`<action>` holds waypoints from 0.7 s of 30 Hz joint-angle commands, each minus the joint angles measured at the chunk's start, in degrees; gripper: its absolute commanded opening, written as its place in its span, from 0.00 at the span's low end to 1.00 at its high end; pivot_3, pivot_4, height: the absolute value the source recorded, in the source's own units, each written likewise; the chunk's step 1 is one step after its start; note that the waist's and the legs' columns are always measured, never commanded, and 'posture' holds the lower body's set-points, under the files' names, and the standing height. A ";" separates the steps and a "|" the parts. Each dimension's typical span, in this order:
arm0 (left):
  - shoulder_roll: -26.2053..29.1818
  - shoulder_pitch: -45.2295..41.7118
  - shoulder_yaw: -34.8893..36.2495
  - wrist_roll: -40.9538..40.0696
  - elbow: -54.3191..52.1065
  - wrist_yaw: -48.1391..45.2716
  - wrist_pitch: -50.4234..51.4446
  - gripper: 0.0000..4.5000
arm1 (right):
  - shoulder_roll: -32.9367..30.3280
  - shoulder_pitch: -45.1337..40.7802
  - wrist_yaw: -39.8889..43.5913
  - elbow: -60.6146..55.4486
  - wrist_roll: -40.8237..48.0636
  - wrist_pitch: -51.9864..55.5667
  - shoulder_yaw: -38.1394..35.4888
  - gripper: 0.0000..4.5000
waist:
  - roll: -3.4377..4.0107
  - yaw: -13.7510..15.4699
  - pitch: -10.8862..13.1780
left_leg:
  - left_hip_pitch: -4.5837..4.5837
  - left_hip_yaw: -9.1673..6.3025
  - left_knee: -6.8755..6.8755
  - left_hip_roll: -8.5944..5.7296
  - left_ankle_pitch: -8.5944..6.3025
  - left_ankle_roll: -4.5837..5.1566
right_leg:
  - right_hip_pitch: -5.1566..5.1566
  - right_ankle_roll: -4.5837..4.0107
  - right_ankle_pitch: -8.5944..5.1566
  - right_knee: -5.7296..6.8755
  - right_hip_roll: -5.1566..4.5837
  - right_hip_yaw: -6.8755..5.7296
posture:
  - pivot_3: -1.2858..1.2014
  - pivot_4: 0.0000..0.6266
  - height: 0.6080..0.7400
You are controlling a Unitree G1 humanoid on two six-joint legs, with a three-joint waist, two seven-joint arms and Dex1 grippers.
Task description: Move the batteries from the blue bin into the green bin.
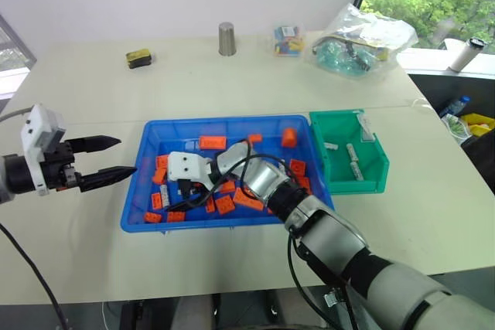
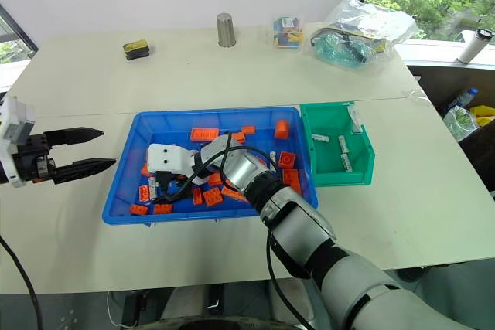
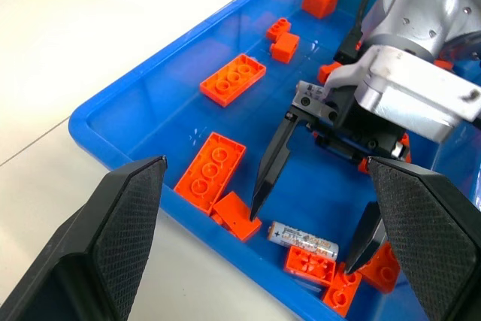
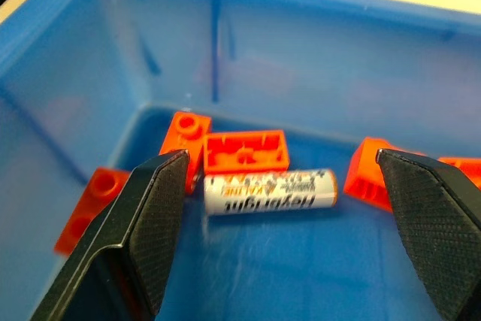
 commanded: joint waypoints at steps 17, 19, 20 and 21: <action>1.28 -1.83 1.46 -0.60 -0.81 0.16 -0.29 1.00 | 1.80 -2.65 -2.77 8.96 -5.45 -1.69 0.00 0.52 | 0.01 -0.24 0.01 | 0.05 0.00 -0.04 0.00 0.00 -0.01 | 0.00 -0.03 0.00 0.00 -0.03 -0.06 | 0.52 0.24 1.00; 1.24 -1.89 1.47 -0.57 -0.74 0.23 -0.36 1.00 | 1.66 -2.66 -2.08 8.63 -5.19 -1.47 -0.29 0.52 | 0.01 -0.23 0.01 | 0.05 0.00 -0.04 0.00 0.00 -0.02 | 0.00 -0.04 0.00 0.01 -0.03 -0.07 | 0.52 0.24 1.00; 1.22 -1.89 1.48 -0.55 -0.73 0.24 -0.40 1.00 | 1.61 -2.61 -1.74 8.31 -5.09 -1.34 -0.42 0.52 | 0.01 -0.21 0.01 | 0.05 0.00 -0.04 0.00 0.00 -0.02 | 0.00 -0.04 0.00 0.00 -0.04 -0.07 | 0.52 0.24 1.00; 1.19 -1.88 1.45 -0.51 -0.67 0.23 -0.49 1.00 | 1.59 -2.54 -1.54 7.88 -4.95 -1.12 -0.64 0.52 | 0.01 -0.18 0.00 | 0.05 0.00 -0.04 0.00 0.00 -0.02 | 0.00 -0.04 0.00 0.00 -0.04 -0.07 | 0.52 0.24 1.00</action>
